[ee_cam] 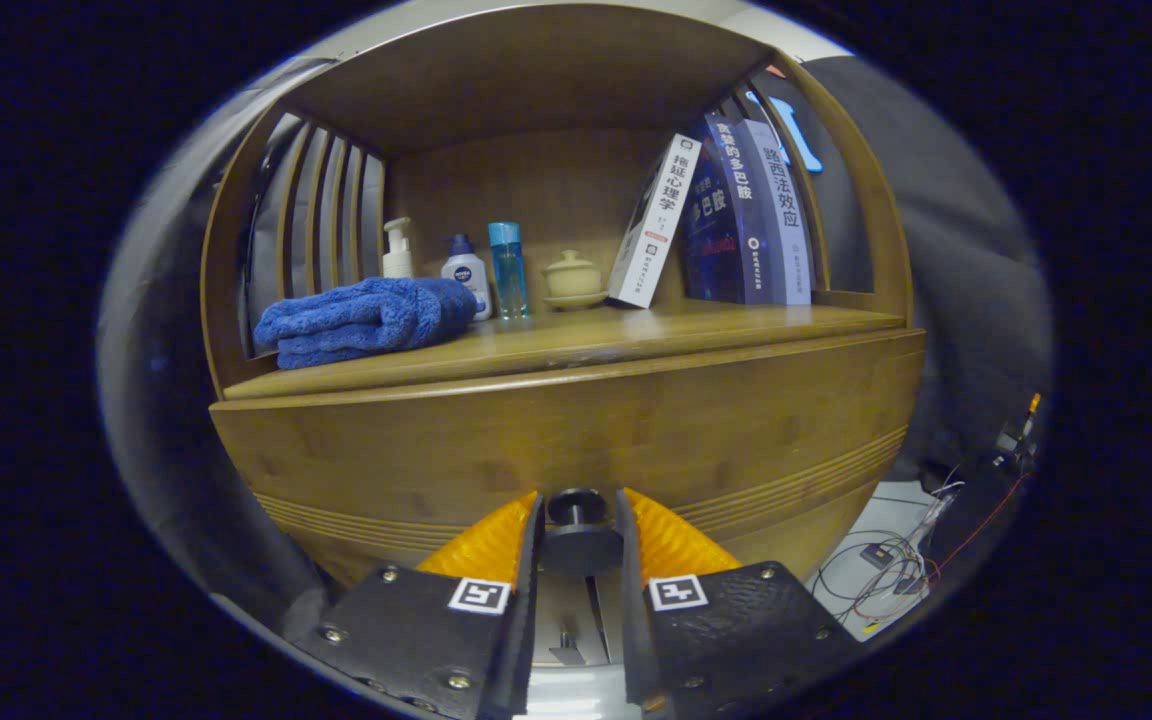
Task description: Pull open the drawer, take out the items inside it, and place them on the countertop above the cabinet.
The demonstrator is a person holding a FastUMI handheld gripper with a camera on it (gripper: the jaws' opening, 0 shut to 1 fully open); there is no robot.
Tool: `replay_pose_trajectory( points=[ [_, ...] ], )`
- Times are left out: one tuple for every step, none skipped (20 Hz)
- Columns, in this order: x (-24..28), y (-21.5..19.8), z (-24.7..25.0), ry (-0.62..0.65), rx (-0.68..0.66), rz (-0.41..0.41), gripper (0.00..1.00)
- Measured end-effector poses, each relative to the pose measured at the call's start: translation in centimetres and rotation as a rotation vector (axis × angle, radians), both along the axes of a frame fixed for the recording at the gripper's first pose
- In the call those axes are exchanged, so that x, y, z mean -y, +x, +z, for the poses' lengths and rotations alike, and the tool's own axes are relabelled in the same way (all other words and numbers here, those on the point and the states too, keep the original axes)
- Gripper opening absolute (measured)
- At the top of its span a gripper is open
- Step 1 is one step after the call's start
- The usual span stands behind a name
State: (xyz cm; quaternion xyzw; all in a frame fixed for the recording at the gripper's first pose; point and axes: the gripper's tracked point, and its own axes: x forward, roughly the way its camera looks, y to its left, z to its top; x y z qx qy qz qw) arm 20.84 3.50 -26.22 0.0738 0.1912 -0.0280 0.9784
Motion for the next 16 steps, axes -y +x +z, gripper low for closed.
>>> replay_pose_trajectory(
  points=[
    [0.1, -0.5, 0.1, 0.004, 0.000, -0.005, 0.36],
    [0.1, -1.3, 0.2, 0.009, 0.002, -0.011, 0.36],
    [0.1, -2.1, 0.4, 0.016, 0.004, -0.016, 0.36],
    [0.1, -2.8, 0.5, 0.023, 0.006, -0.023, 0.36],
    [0.2, -3.6, 0.6, 0.030, 0.007, -0.030, 0.36],
    [0.3, -4.3, 0.7, 0.030, 0.006, -0.036, 0.36],
    [0.3, -5.1, 0.9, 0.024, 0.005, -0.039, 0.36],
    [0.3, -5.9, 1.0, 0.016, 0.002, -0.039, 0.36],
    [0.3, -6.7, 1.1, 0.006, 0.000, -0.039, 0.36],
    [0.4, -7.4, 1.2, -0.002, -0.006, -0.043, 0.36],
    [0.5, -8.2, 1.4, -0.011, -0.008, -0.050, 0.36],
    [0.6, -8.8, 1.5, -0.015, -0.011, -0.058, 0.36],
    [0.7, -8.9, 1.6, -0.016, -0.013, -0.064, 0.36],
    [0.7, -9.1, 1.6, -0.019, -0.014, -0.066, 0.36],
    [0.7, -9.5, 1.6, -0.026, -0.015, -0.064, 0.36],
    [0.7, -10.7, 1.6, -0.029, -0.017, -0.070, 0.36]
  ],
)
